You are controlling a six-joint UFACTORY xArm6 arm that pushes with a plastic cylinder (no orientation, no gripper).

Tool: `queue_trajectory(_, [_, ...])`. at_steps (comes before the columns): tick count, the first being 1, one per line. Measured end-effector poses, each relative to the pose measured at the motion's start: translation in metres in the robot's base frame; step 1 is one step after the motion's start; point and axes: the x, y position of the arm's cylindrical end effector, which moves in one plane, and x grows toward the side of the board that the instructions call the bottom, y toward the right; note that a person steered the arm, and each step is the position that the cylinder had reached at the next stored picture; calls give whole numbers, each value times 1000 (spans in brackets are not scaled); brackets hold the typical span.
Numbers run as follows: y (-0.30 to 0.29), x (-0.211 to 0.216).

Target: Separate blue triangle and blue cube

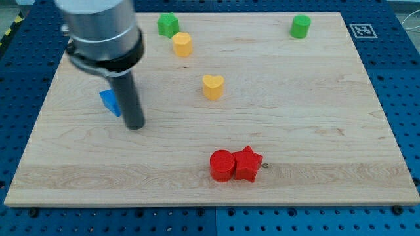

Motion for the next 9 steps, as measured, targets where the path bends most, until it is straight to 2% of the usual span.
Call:
queue_trajectory(1, [-32, 10])
queue_trajectory(4, [-16, -39])
queue_trajectory(7, [-27, -102])
queue_trajectory(9, [18, -107])
